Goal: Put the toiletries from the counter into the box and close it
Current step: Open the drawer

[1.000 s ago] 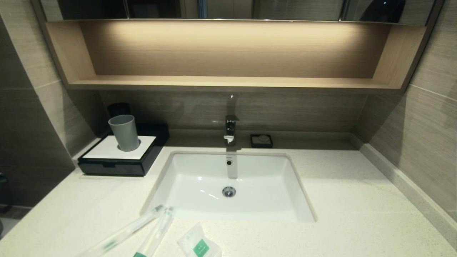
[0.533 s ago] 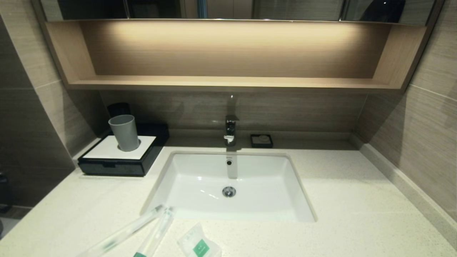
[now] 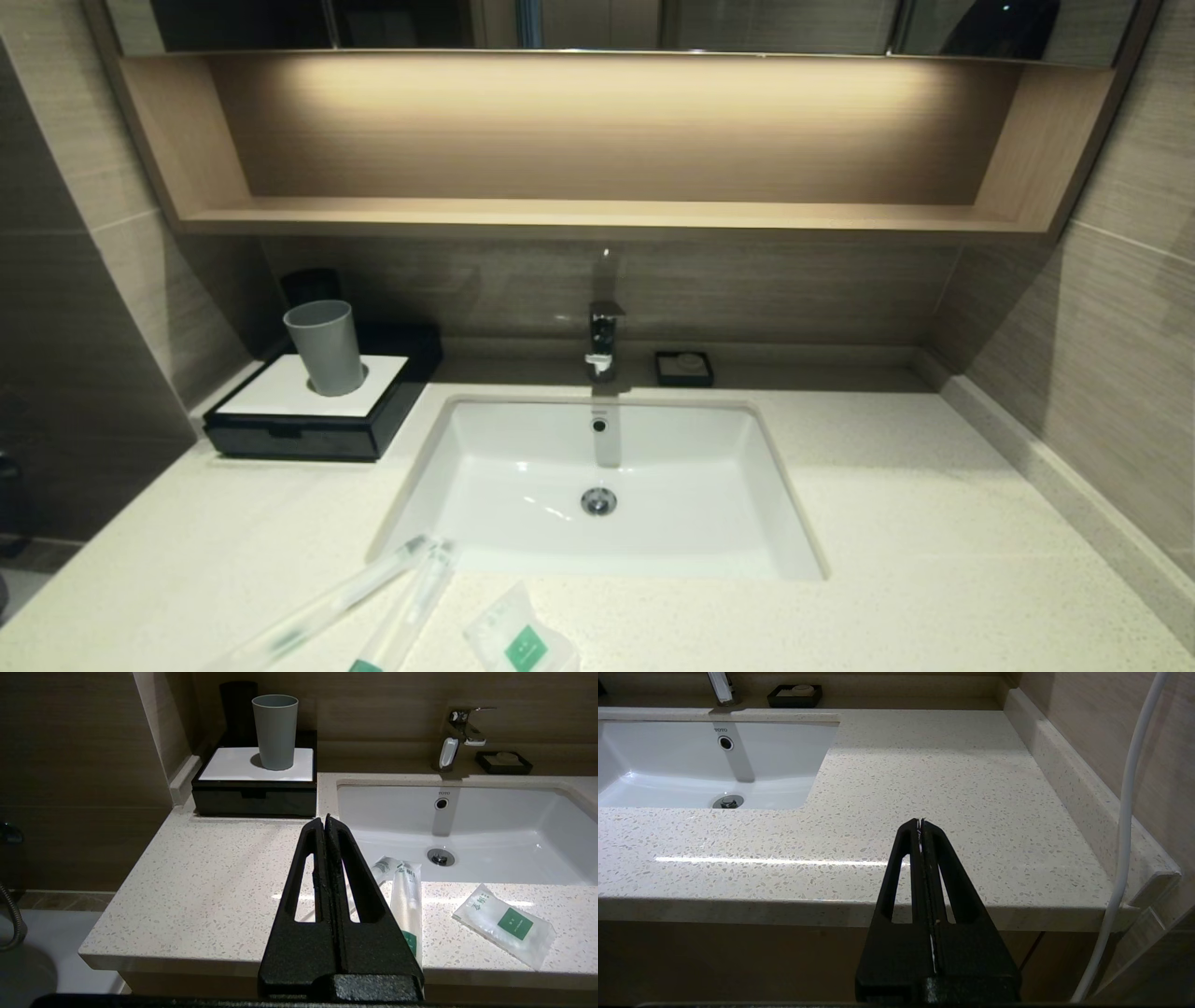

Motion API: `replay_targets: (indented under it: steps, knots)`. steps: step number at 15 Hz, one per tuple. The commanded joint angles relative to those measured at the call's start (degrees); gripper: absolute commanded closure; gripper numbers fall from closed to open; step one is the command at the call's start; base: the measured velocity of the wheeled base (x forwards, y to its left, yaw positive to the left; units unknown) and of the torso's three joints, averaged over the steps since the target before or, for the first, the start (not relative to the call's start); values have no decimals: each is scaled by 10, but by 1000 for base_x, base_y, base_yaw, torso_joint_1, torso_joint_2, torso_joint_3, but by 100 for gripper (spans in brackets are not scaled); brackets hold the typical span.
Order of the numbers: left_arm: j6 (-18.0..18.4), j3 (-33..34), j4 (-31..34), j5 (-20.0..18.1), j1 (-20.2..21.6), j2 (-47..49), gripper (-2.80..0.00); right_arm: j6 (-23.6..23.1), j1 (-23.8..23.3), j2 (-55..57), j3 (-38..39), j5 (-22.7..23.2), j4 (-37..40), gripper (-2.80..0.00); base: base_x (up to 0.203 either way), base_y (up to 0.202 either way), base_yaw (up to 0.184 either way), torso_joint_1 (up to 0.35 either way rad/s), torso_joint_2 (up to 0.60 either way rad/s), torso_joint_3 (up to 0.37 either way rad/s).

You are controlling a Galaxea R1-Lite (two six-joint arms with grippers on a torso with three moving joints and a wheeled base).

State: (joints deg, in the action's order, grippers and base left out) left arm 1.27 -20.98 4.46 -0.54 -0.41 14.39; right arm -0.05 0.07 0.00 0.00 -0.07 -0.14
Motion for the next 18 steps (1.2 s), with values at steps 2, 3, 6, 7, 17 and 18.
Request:
replay_targets:
  steps: [2,3,6,7,17,18]
  knots:
    - [1,-21,-11,1,0,107,0,0,0,0,0,0,0,0,0,0,0,0,0,0]
    - [1,-28,-16,2,0,131,0,0,0,-1,1,0,0,0,0,0,0,0,0,0]
    - [1,-43,-31,3,1,188,0,0,0,0,1,0,0,0,0,0,0,0,0,0]
    - [1,-44,-33,3,1,199,0,0,0,0,1,0,0,0,0,0,0,0,0,0]
    - [-31,-42,-155,22,2,433,0,0,0,0,1,0,0,0,0,0,0,0,0,0]
    - [-33,-43,-178,25,2,459,0,0,0,0,1,0,0,0,0,0,0,0,0,0]
